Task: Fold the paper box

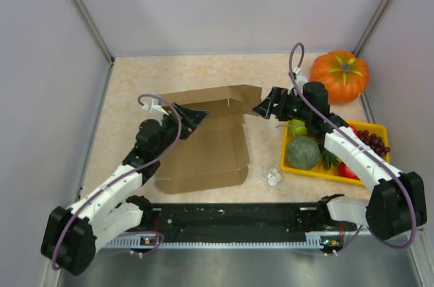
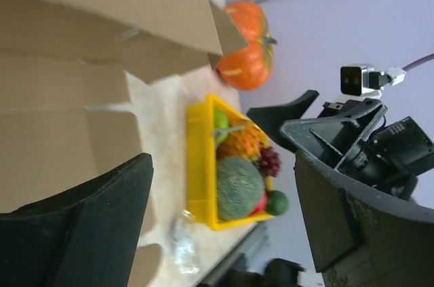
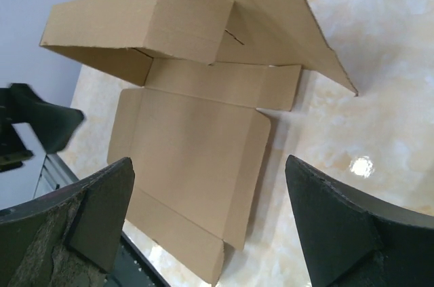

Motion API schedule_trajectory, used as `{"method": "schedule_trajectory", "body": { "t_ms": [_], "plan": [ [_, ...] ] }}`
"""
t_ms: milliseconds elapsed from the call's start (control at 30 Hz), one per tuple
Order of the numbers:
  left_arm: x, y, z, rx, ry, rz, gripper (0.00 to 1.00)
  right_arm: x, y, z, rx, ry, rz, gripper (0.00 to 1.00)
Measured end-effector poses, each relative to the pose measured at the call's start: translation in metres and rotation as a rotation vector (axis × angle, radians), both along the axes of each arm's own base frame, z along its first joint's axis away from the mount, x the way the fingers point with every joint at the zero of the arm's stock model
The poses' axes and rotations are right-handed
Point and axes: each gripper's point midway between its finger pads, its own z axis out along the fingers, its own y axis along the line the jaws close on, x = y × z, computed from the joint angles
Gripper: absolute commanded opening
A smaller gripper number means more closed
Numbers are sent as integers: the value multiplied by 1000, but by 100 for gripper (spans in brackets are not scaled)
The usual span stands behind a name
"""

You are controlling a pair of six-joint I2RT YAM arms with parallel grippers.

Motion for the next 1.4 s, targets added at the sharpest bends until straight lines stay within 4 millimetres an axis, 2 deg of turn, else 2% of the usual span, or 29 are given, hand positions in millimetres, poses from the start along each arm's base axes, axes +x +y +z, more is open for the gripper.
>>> {"method": "schedule_trajectory", "body": {
  "t_ms": [100, 200, 300, 467, 533, 600, 700, 767, 833, 867, 967, 1100, 1133, 1167, 1233, 1267, 1367, 1400],
  "plan": [
    [6, -32, -11, -127, 95, -14, 84, -5, 5, 6, 18, 0, 7, 91],
    [25, -43, -12, -253, 134, 51, 78, -9, 6, 17, 37, -23, 2, 91],
    [42, -38, -16, -360, 133, 138, 70, -12, 7, 26, 44, -47, 0, 91],
    [63, -21, -40, -449, 146, 288, 65, -13, 8, 25, 40, -49, -3, 91],
    [67, -15, -35, -463, 113, 314, 64, -14, 8, 23, 37, -44, -4, 91],
    [66, -11, -26, -436, 66, 322, 69, -14, 8, 23, 36, -42, -4, 91],
    [56, -3, -15, -292, 18, 326, 70, -14, 8, 23, 33, -46, -2, 91],
    [47, 4, 2, -164, -33, 324, 68, -13, 8, 22, 30, -51, -2, 91],
    [36, 16, 18, -60, -89, 337, 67, -14, 8, 19, 29, -48, 0, 91],
    [30, 24, 19, -2, -104, 351, 68, -15, 7, 16, 25, -45, 1, 91],
    [15, 47, -4, 191, -93, 385, 77, -16, 8, 12, 26, -43, 7, 91],
    [-2, 86, -68, 515, -2, 443, 84, -14, 10, 14, 38, -67, 14, 91],
    [-3, 95, -78, 578, 20, 463, 85, -14, 10, 15, 38, -69, 14, 91],
    [-4, 106, -89, 657, 43, 489, 80, -14, 10, 16, 40, -74, 13, 91],
    [-1, 124, -98, 774, 60, 550, 62, -13, 10, 17, 41, -79, 16, 91],
    [3, 132, -103, 830, 63, 571, 56, -13, 10, 16, 40, -79, 16, 91],
    [18, 151, -111, 954, 67, 607, 59, -14, 10, 15, 41, -81, 16, 91],
    [24, 158, -113, 980, 68, 616, 66, -14, 10, 15, 41, -82, 16, 91]
  ]
}}
